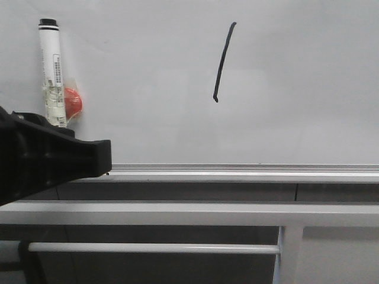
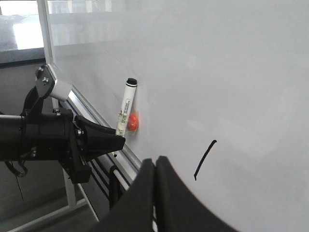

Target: Write number 1 on whiteboard

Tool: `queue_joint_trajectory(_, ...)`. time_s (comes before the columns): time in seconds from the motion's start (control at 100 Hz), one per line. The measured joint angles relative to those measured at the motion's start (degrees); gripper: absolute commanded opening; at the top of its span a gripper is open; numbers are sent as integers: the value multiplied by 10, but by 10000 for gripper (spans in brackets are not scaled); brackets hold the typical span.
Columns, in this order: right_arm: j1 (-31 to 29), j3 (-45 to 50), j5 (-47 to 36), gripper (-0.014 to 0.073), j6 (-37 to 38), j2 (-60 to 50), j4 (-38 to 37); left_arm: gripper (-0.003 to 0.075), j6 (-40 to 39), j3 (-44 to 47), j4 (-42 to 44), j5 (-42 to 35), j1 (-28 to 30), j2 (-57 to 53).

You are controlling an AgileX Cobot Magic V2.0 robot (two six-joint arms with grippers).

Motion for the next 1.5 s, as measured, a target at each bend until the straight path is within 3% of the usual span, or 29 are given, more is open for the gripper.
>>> queue_joint_trajectory(0.71,0,0,-9,-64,0,0,0,-14,-9,-1,4,-6,8,0)
queue_joint_trajectory(1.07,0,0,-9,-64,0,0,0,309,-9,-1,3,-5,11,0)
queue_joint_trajectory(1.5,0,0,-9,-64,0,0,0,322,-2,-1,0,-3,-10,0)
